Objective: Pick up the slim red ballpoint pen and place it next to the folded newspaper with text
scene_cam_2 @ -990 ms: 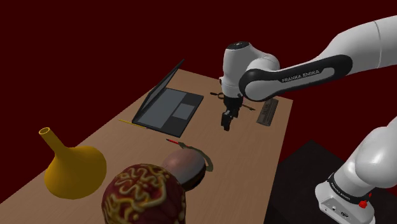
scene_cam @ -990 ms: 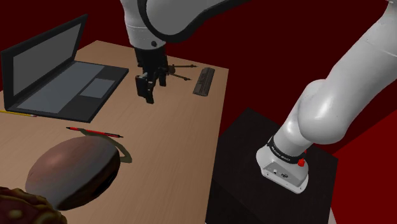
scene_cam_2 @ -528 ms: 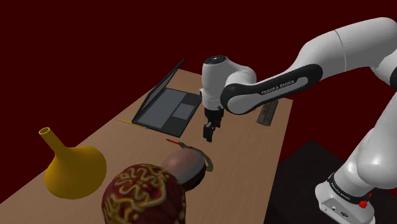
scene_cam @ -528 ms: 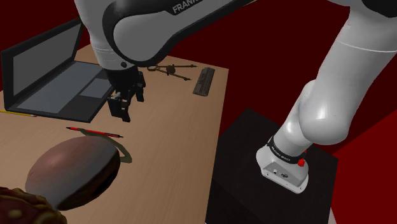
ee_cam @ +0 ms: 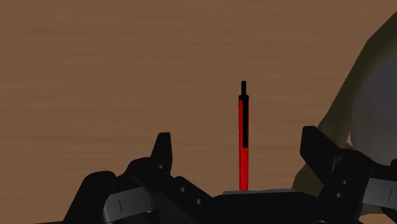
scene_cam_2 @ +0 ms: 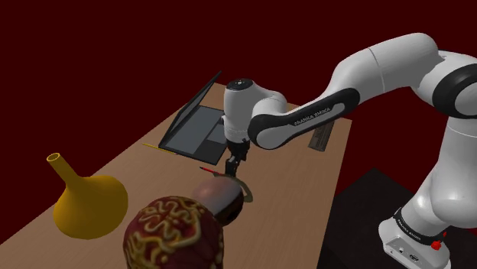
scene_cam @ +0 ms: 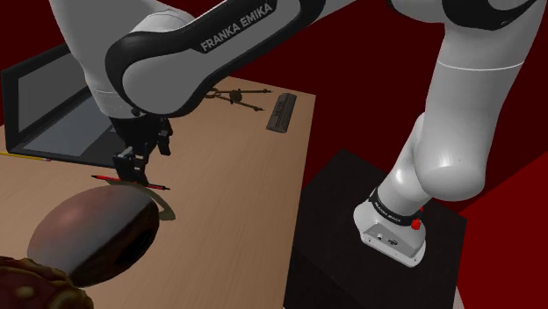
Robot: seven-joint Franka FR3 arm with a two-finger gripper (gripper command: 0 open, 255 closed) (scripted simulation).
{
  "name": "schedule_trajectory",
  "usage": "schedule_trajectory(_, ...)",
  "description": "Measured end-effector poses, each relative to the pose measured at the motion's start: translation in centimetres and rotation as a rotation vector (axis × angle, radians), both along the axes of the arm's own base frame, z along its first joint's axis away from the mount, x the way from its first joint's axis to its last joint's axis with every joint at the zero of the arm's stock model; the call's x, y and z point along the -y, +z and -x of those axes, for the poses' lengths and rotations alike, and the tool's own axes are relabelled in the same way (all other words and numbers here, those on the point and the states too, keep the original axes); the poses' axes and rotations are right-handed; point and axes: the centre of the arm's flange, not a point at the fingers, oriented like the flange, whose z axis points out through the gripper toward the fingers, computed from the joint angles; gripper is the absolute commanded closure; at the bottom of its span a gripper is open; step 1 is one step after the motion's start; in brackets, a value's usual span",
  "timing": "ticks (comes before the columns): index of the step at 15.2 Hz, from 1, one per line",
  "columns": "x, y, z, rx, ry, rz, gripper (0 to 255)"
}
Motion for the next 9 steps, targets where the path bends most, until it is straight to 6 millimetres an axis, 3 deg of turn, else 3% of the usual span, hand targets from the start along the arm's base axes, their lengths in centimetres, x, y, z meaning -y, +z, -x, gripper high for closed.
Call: schedule_trajectory(9,-0.5,-1.1,-1.9,0.097,-0.011,-0.096,0)
